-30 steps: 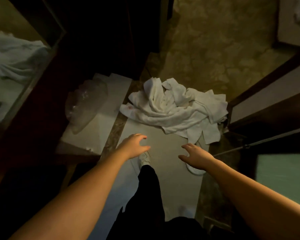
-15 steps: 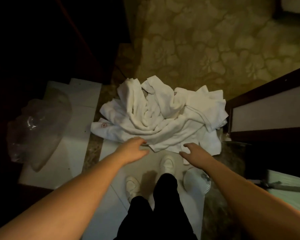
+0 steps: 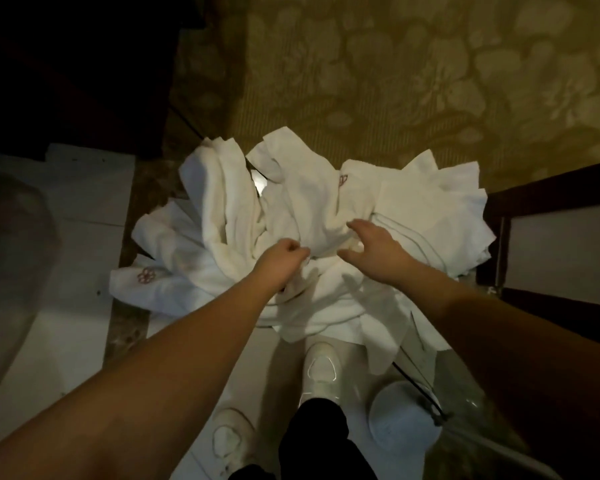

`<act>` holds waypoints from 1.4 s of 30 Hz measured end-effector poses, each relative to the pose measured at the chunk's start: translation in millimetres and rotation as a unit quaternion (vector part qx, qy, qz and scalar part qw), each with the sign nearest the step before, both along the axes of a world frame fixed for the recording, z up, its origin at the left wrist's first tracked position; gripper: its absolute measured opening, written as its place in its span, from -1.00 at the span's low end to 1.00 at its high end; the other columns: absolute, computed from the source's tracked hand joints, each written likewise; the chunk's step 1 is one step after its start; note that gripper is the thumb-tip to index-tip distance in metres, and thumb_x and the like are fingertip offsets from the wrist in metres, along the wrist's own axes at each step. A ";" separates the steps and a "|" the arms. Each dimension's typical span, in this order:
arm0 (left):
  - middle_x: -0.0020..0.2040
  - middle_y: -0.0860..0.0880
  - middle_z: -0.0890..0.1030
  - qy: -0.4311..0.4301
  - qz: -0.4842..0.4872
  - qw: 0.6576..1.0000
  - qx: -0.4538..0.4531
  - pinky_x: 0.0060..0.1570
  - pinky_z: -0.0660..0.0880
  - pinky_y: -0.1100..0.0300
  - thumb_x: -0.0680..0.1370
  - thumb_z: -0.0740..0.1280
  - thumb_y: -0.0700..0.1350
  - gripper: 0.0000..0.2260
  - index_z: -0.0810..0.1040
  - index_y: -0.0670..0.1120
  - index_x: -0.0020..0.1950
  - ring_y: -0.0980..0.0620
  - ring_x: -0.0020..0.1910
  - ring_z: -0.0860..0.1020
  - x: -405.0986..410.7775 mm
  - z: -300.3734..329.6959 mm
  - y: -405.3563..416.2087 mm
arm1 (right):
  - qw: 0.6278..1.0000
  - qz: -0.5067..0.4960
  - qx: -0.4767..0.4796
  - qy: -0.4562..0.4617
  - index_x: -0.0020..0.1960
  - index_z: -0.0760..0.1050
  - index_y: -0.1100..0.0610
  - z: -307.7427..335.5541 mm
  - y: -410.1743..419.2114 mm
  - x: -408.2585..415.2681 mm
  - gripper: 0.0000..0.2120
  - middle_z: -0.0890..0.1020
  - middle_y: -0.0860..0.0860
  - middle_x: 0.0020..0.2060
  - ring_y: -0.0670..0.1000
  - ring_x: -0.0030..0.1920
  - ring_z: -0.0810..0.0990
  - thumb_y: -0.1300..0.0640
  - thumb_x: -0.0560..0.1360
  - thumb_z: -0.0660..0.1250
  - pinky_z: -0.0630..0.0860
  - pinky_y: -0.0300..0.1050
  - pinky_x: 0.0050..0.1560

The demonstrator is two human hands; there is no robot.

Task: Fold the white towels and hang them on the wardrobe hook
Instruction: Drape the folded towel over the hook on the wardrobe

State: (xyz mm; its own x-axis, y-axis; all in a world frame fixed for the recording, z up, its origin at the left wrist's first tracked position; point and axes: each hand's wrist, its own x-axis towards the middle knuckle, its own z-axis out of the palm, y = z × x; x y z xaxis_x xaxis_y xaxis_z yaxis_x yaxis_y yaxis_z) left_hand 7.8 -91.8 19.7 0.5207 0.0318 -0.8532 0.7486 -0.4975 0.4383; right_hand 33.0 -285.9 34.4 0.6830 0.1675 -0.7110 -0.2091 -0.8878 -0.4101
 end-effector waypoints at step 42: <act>0.14 0.03 0.68 -0.122 0.209 0.949 -0.201 0.26 0.49 0.07 0.57 0.37 -0.03 -0.86 0.66 0.06 0.11 0.03 0.19 0.60 -185.7 358.2 93.3 | 0.908 -0.313 0.262 0.094 0.06 0.66 -0.03 333.9 123.0 -185.4 -0.43 0.69 0.03 0.09 0.05 0.19 0.61 -0.45 0.50 0.15 0.48 0.07 0.31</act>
State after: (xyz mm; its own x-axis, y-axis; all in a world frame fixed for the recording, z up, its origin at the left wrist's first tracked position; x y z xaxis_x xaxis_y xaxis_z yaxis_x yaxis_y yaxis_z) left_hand -178.0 1.5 377.9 0.7176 -0.0238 -0.6961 0.6959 0.0640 0.7152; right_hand -152.4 -162.9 368.3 0.6365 0.1378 -0.7589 -0.7147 -0.2645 -0.6475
